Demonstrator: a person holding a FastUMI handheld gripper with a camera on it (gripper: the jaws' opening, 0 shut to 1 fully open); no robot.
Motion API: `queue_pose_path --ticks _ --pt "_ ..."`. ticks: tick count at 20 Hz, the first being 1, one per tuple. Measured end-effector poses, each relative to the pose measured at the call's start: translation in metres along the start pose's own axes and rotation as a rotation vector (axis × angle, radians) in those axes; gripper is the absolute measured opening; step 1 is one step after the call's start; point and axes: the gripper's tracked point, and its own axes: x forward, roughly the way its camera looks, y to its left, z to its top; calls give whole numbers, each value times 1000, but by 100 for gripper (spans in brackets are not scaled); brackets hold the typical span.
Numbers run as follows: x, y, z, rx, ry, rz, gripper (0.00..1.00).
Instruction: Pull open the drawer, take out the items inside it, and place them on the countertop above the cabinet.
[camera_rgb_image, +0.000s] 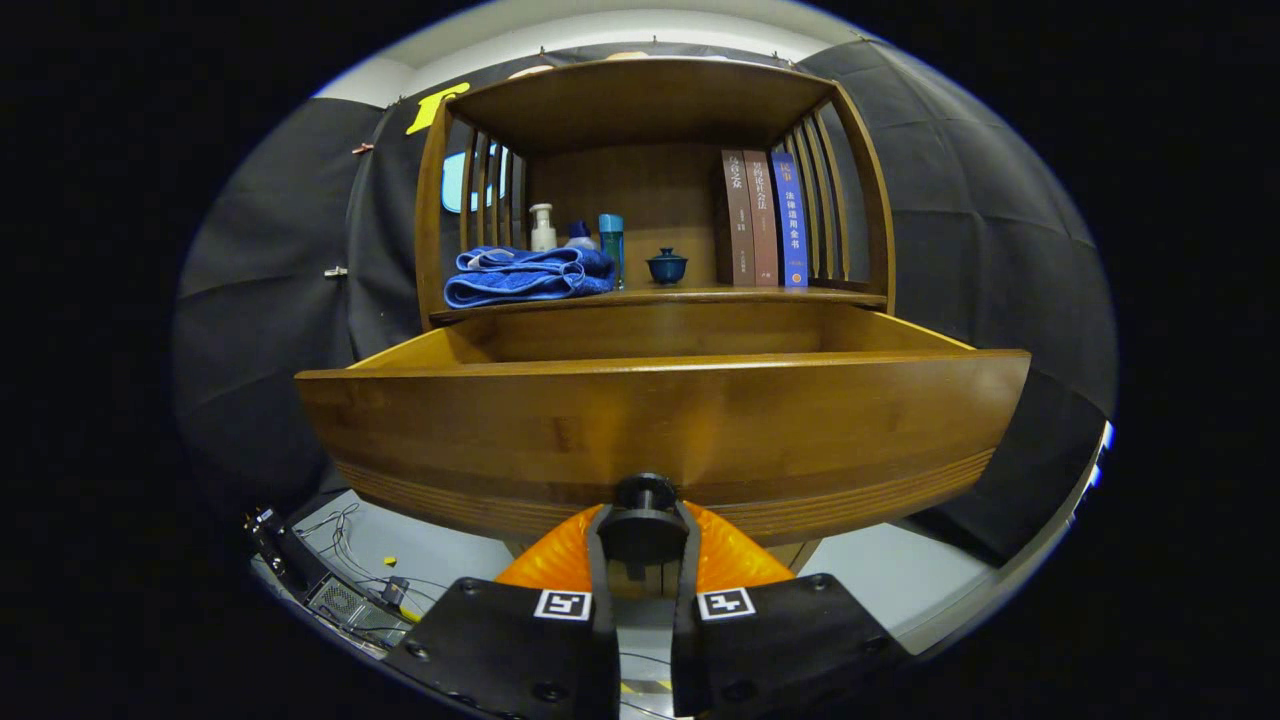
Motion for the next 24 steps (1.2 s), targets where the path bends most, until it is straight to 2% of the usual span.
queue_pose_path --ticks 2,4,9,11,15,19,22,24 --pt "0 1 -1 3 4 8 24" --pt "-1 6 -3 24 15 42 36" --pt "-19 -4 -20 31 87 44 99" --pt "-33 -4 -8 6 77 57 99" --pt "-61 1 53 -76 14 93 99" --pt "-70 13 119 -34 30 163 99" --pt "-45 10 157 25 138 178 99" --pt "-9 -2 169 27 232 143 99"
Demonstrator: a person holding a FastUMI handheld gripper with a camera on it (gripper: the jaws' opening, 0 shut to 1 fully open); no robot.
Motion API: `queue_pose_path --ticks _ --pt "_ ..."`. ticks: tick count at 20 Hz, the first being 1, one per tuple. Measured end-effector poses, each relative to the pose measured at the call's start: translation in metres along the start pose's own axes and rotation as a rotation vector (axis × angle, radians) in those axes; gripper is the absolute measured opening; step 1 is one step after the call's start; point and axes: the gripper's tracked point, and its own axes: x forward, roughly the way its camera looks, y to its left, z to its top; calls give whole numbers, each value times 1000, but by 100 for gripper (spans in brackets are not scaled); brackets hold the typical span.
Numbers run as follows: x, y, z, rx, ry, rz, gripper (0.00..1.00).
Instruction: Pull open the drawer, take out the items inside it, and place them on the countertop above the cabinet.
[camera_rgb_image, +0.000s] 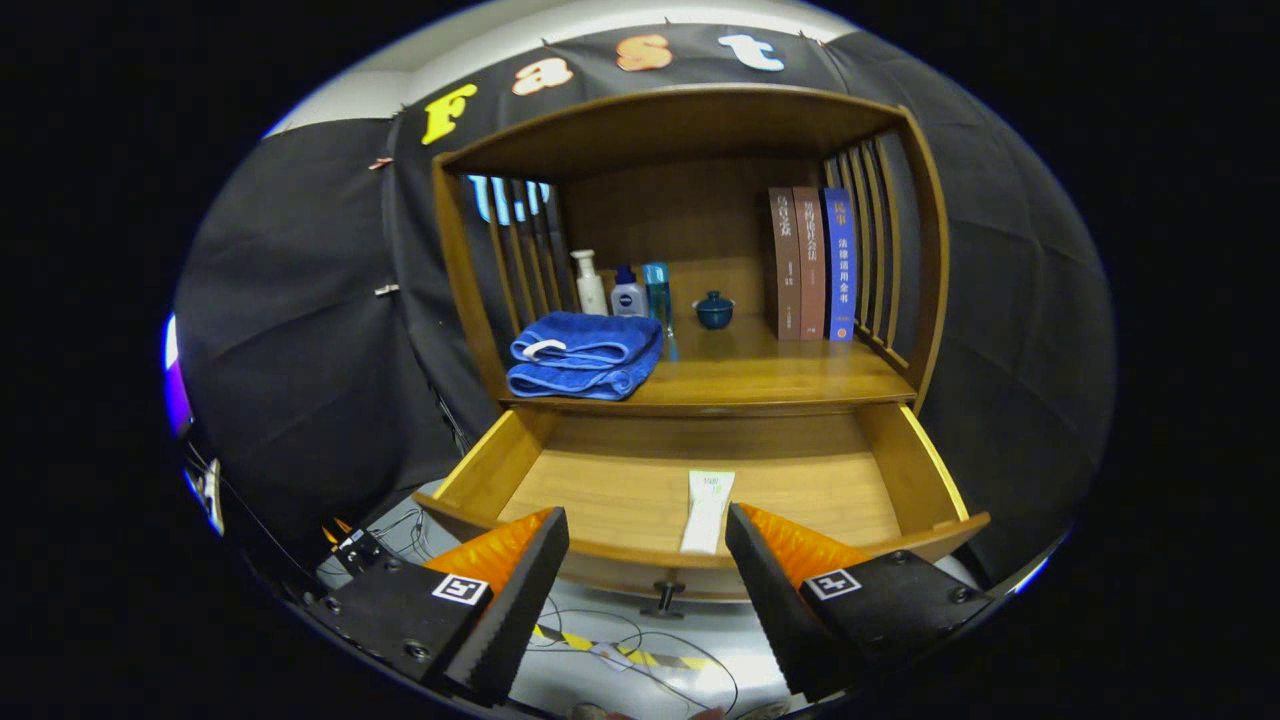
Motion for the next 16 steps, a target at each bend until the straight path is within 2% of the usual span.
queue_pose_path --ticks 3,6,9,14,16 --pt "61 -22 4 -8 152 -47 99" --pt "114 -36 -28 -15 357 -73 99" --pt "158 -44 -69 6 505 -92 97" --pt "182 -56 -102 -37 653 -155 96" --pt "183 -56 -113 -47 698 -172 86"
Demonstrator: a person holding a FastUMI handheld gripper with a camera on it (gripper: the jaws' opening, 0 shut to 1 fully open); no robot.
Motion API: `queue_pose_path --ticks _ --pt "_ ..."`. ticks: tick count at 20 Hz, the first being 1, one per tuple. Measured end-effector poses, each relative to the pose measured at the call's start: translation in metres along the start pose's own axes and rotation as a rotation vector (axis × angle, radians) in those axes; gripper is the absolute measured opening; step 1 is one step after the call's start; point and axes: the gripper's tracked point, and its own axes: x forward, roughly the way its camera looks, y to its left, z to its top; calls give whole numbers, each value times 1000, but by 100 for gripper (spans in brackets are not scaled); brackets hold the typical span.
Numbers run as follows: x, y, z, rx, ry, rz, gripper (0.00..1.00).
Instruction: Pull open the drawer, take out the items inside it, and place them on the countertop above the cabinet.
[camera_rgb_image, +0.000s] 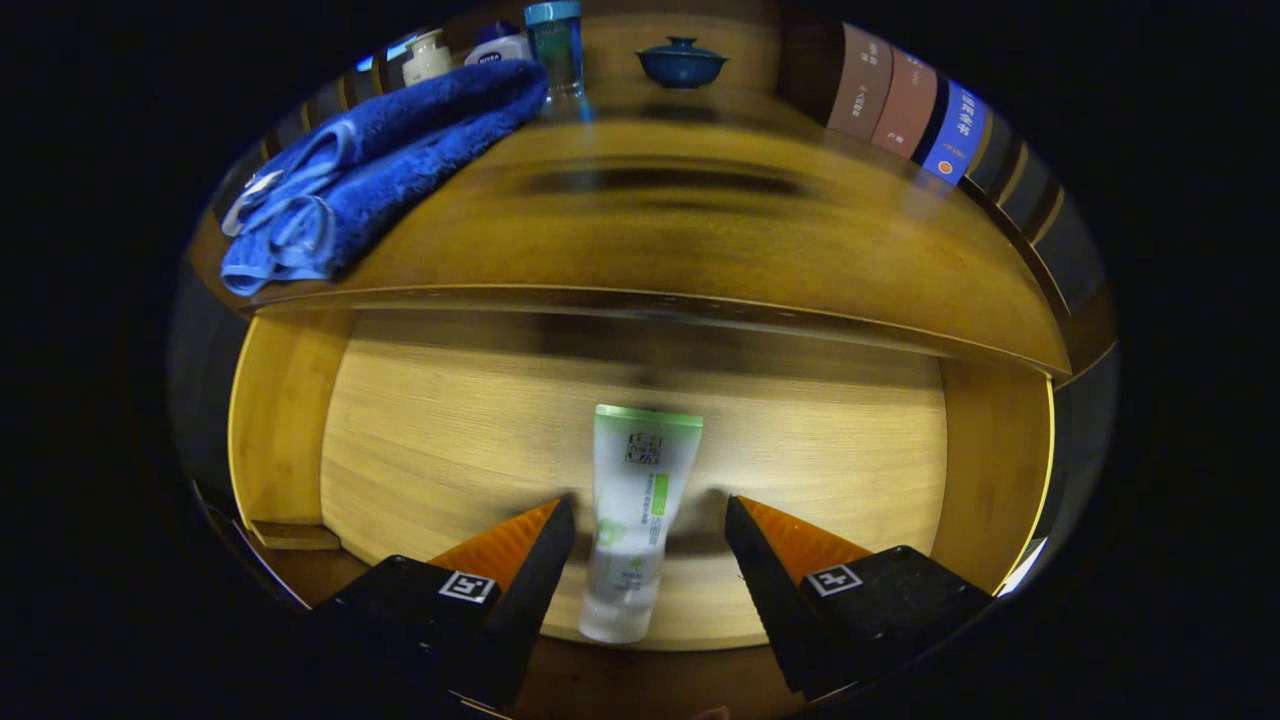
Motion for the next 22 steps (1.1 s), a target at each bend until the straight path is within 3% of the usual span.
queue_pose_path --ticks 2,6,8,12,22 --pt "5 2 -9 0 61 3 76" --pt "8 3 -4 4 61 0 56" --pt "-5 5 -4 22 35 12 35" --pt "-29 7 1 69 -3 77 24" --pt "-141 -5 35 98 -102 149 24"
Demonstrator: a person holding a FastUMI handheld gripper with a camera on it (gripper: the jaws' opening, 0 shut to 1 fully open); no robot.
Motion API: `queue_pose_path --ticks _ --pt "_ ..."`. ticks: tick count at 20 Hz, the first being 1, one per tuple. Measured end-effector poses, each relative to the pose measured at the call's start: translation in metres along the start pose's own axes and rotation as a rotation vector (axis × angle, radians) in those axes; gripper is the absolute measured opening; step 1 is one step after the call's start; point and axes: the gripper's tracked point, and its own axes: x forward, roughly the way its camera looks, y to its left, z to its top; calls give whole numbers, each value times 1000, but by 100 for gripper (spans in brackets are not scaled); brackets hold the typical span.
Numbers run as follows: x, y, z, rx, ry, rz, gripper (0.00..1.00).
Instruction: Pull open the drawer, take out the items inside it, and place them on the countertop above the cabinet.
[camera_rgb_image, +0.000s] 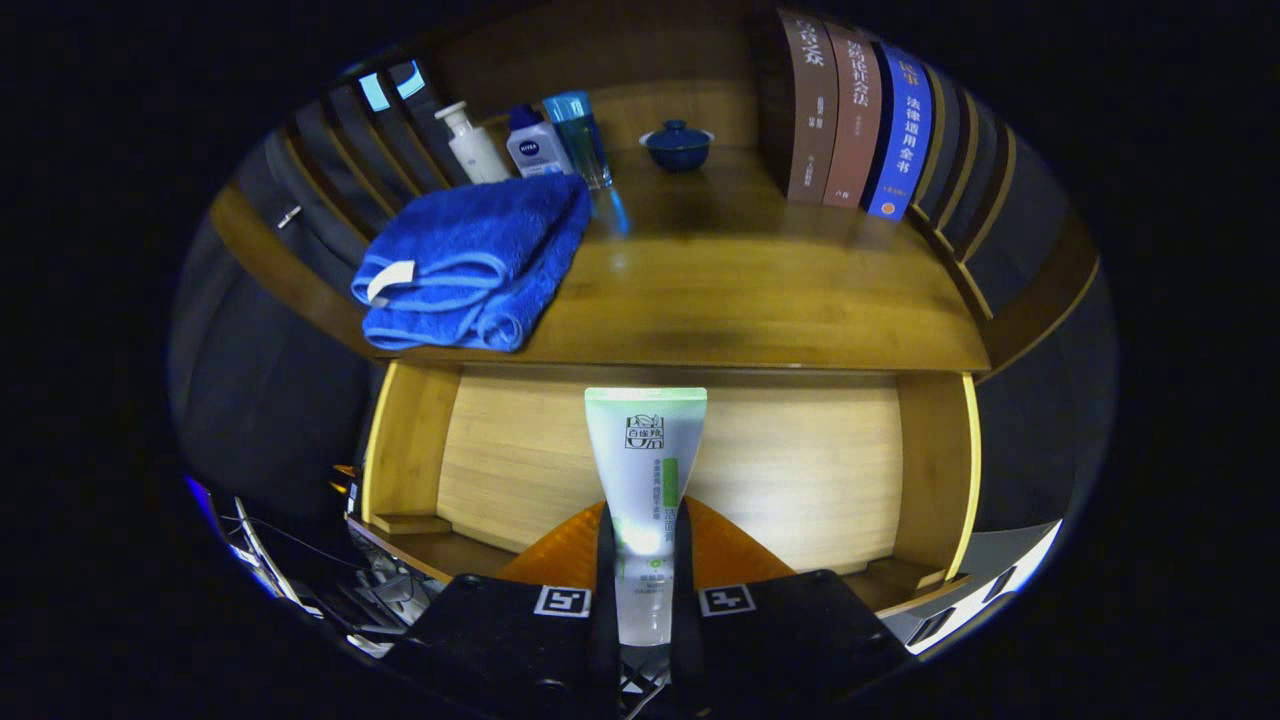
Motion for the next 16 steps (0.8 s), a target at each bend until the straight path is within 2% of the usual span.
queue_pose_path --ticks 4,9,16 --pt "9 -14 54 11 -29 -60 24" --pt "38 -19 111 40 -31 -96 24" --pt "82 -13 142 24 21 -117 25"
